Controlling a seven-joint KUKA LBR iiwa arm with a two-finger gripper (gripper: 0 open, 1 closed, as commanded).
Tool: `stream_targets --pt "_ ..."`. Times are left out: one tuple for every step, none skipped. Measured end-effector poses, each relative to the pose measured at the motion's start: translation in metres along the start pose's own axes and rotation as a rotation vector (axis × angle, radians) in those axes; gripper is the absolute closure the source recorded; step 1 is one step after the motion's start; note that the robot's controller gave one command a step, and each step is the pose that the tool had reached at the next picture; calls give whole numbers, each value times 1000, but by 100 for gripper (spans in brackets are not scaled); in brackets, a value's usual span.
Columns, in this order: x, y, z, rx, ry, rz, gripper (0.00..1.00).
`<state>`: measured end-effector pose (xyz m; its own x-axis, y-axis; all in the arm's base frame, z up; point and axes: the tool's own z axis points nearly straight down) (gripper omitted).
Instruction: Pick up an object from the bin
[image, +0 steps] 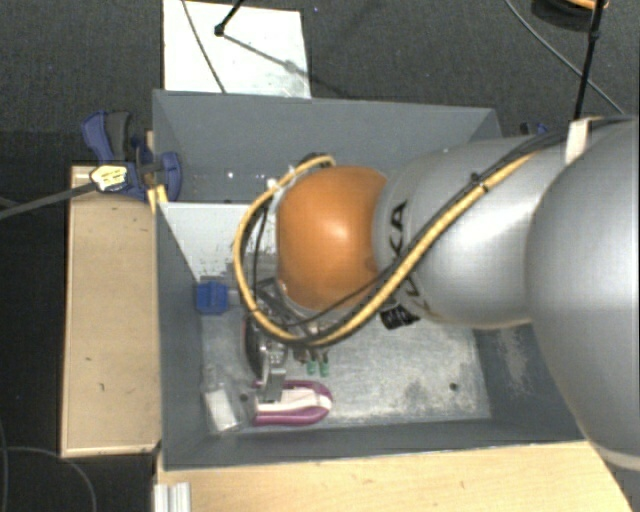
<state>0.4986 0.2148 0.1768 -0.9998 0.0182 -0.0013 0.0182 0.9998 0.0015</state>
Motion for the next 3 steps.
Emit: stream_targets --pt "19 -67 63 3 4 -373 0" --pt "13 -49 105 0 -5 -227 0" --pt "15 -49 106 0 0 -223 100"
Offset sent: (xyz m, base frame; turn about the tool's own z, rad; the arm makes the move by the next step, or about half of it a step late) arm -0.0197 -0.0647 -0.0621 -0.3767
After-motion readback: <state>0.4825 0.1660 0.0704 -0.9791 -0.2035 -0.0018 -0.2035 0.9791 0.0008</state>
